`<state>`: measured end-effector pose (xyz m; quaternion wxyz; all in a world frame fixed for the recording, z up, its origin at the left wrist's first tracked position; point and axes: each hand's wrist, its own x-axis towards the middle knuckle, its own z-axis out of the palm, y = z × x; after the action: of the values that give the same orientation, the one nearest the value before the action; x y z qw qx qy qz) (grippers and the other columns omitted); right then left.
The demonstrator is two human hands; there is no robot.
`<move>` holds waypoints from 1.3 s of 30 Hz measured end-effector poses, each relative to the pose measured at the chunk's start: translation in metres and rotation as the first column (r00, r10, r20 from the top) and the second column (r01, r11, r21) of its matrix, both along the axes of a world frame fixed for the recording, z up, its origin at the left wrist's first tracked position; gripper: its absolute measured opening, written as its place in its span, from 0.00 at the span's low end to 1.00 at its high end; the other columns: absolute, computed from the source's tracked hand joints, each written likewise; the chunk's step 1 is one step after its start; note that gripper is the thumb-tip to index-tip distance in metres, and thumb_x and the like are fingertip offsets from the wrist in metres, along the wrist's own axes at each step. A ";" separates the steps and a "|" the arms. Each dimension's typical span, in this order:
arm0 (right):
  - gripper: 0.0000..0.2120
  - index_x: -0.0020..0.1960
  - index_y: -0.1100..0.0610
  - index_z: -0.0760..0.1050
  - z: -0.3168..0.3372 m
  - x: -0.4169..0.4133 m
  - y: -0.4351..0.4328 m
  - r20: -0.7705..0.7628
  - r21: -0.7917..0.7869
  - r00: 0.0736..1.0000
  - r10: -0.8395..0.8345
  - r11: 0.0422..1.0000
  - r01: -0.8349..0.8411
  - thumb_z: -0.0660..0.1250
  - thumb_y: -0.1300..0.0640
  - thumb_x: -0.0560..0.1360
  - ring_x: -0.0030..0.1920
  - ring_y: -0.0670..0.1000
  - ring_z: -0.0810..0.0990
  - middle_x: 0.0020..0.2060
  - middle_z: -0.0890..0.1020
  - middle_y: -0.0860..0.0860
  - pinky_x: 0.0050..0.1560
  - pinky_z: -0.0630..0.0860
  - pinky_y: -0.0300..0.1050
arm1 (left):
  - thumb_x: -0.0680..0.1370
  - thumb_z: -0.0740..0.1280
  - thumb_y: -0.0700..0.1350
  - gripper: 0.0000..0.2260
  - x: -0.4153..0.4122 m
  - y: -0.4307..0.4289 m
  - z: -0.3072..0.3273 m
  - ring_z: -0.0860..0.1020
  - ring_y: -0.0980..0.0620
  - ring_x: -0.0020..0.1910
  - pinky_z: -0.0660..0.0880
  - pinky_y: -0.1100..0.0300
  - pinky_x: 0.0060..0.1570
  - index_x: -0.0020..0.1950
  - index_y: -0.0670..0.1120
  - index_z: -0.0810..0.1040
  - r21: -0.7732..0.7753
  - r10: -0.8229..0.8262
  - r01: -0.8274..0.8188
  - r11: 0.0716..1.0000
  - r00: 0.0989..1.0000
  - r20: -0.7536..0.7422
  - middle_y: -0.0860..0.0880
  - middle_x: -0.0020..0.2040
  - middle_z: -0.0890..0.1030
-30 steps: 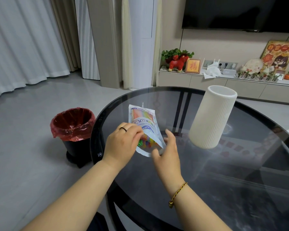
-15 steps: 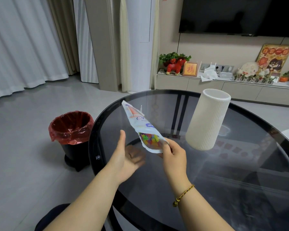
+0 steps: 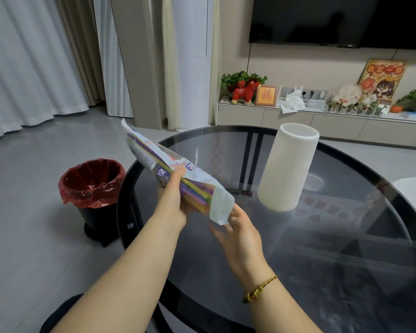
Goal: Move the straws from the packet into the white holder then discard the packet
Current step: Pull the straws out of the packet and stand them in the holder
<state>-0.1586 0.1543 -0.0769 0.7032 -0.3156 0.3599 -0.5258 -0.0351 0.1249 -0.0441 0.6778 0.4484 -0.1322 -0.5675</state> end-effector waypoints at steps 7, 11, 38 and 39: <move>0.22 0.62 0.57 0.68 0.002 0.008 -0.010 0.346 0.346 0.931 -0.114 0.938 -0.013 0.49 0.43 0.78 0.51 0.57 0.78 0.55 0.78 0.58 0.47 0.76 0.53 | 0.71 0.67 0.36 0.31 -0.011 0.004 0.009 0.77 0.59 0.46 0.75 0.62 0.39 0.69 0.50 0.58 -0.254 0.200 -0.111 0.961 0.913 0.355 0.51 0.53 0.76; 0.22 0.61 0.58 0.70 0.002 0.006 -0.014 0.365 0.387 0.919 -0.146 0.922 -0.008 0.49 0.44 0.78 0.46 0.60 0.79 0.54 0.78 0.61 0.41 0.76 0.54 | 0.70 0.68 0.36 0.33 -0.009 0.003 0.010 0.77 0.62 0.47 0.76 0.67 0.37 0.69 0.51 0.56 -0.340 0.228 -0.066 0.938 0.856 0.463 0.55 0.51 0.75; 0.14 0.59 0.61 0.72 -0.017 -0.035 -0.037 -0.762 -0.259 0.647 -0.036 0.932 -0.253 0.63 0.64 0.74 0.44 0.44 0.76 0.52 0.77 0.56 0.37 0.73 0.22 | 0.75 0.61 0.49 0.14 0.019 0.052 -0.034 0.74 0.50 0.28 0.68 0.60 0.30 0.32 0.46 0.77 0.264 -0.238 -0.103 0.959 0.215 0.947 0.51 0.27 0.78; 0.15 0.60 0.61 0.70 -0.016 -0.039 -0.039 -0.787 -0.269 0.615 -0.051 0.925 -0.267 0.64 0.63 0.74 0.47 0.45 0.76 0.55 0.77 0.57 0.43 0.73 0.24 | 0.75 0.61 0.49 0.11 0.016 0.050 -0.034 0.75 0.49 0.34 0.68 0.58 0.34 0.35 0.48 0.77 0.158 -0.149 -0.140 0.977 0.076 0.986 0.50 0.32 0.79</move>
<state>-0.1973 0.1154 -0.0932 0.4366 -0.6570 0.5064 -0.3482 -0.0189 0.1754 -0.0778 0.3528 0.7826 -0.4979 -0.1231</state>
